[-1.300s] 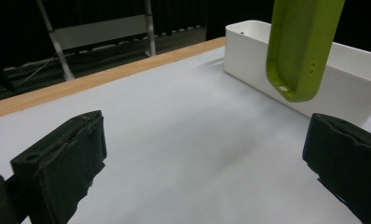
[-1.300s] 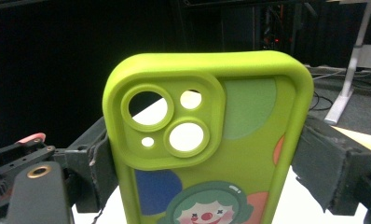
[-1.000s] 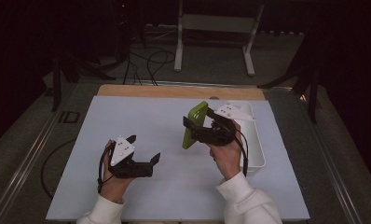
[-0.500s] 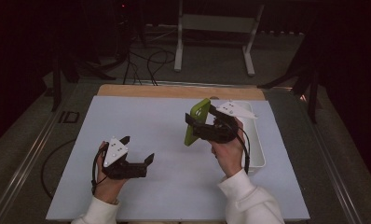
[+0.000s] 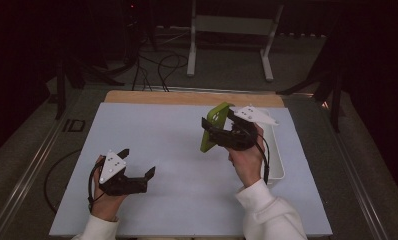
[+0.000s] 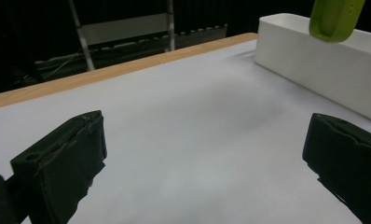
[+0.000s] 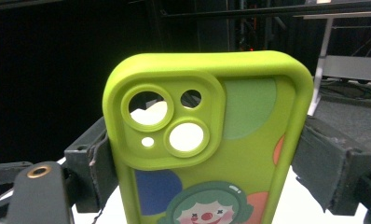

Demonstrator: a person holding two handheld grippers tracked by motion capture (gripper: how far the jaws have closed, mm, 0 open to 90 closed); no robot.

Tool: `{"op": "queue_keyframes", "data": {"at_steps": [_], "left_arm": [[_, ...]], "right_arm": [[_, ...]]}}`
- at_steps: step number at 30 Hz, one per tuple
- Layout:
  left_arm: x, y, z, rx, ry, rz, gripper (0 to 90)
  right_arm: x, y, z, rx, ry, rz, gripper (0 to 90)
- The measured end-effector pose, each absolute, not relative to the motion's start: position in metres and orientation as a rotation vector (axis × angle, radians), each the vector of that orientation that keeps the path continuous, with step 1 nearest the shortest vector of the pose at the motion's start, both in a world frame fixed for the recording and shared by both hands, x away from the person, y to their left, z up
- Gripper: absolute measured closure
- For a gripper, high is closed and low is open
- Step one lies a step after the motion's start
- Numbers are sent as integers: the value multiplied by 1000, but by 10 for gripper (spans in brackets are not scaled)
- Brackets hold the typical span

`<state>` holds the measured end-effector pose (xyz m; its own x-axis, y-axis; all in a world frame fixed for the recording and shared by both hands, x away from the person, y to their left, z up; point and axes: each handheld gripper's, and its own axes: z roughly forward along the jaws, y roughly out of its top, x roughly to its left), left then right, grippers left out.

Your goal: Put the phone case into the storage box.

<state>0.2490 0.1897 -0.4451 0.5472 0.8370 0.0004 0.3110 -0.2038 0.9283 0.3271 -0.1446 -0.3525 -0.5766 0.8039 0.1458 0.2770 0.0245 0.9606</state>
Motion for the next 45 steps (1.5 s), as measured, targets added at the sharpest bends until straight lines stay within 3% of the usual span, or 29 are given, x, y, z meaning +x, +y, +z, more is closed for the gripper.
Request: {"op": "queue_keyframes", "data": {"at_steps": [45], "left_arm": [[214,238,-478,1715,994,708,0]], "right_arm": [[351,-158,-345,1146,1759,1509,165]]}}
